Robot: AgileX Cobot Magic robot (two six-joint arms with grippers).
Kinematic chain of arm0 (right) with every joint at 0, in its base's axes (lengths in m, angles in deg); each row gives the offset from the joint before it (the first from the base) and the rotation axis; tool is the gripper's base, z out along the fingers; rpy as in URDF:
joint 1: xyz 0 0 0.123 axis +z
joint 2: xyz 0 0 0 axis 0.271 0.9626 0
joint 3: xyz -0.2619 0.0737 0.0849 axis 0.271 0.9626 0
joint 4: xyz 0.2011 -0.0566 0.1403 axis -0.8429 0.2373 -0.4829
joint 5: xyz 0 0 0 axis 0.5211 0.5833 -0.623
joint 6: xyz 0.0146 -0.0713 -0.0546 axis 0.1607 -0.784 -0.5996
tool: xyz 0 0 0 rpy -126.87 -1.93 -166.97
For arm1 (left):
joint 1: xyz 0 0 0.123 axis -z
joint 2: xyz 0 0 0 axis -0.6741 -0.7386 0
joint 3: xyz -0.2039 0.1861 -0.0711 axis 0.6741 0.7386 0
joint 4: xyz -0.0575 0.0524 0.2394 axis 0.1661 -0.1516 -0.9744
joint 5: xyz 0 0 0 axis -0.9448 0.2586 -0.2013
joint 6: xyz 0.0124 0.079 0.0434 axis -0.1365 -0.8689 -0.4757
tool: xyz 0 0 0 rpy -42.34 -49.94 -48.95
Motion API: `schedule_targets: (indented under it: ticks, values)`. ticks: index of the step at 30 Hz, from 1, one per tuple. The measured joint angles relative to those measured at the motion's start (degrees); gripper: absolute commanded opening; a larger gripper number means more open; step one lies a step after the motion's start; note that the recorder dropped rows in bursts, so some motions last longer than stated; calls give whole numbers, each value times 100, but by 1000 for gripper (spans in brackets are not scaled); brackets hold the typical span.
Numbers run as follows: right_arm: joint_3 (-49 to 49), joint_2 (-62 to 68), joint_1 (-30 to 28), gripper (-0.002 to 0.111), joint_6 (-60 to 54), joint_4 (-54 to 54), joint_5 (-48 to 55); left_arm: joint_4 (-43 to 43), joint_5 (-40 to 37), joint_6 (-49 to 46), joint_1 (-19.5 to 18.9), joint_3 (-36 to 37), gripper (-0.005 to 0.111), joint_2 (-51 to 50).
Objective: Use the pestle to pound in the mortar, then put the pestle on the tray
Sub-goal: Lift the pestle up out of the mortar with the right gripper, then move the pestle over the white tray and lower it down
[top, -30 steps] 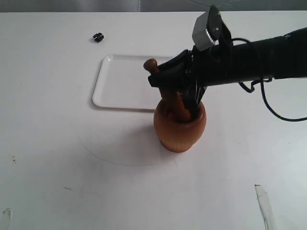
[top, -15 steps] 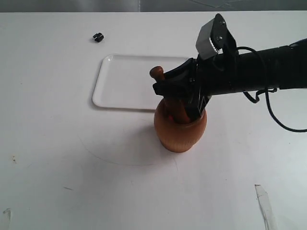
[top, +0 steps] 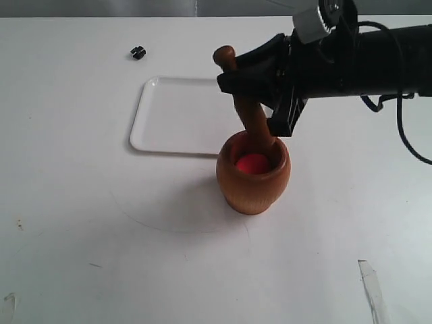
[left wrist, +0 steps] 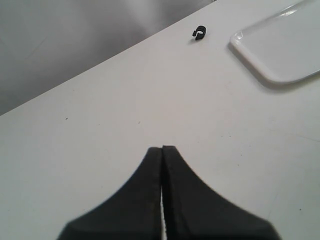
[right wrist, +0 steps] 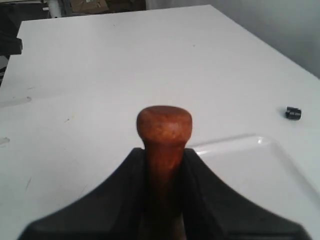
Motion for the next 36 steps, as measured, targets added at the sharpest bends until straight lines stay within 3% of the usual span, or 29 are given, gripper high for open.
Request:
schedule_targets:
  ticks: [9,17,27,31,36]
  values:
    - [138,1014,0,0,0,-132,230,0,0,0,0,0,0,0]
    - [-305,175,0,0,0,-102,52,0,0,0,0,0,0,0]
    - [-954,-466,194,0,118,133,-1945,0,0,0,0,0,0,0]
    - [-1352,-215,438,0,950,948,-2968,0,0,0,0,0,0,0]
    - [-2072,356,527,0,2844,2448,-2929,0,0,0,0,0,0,0]
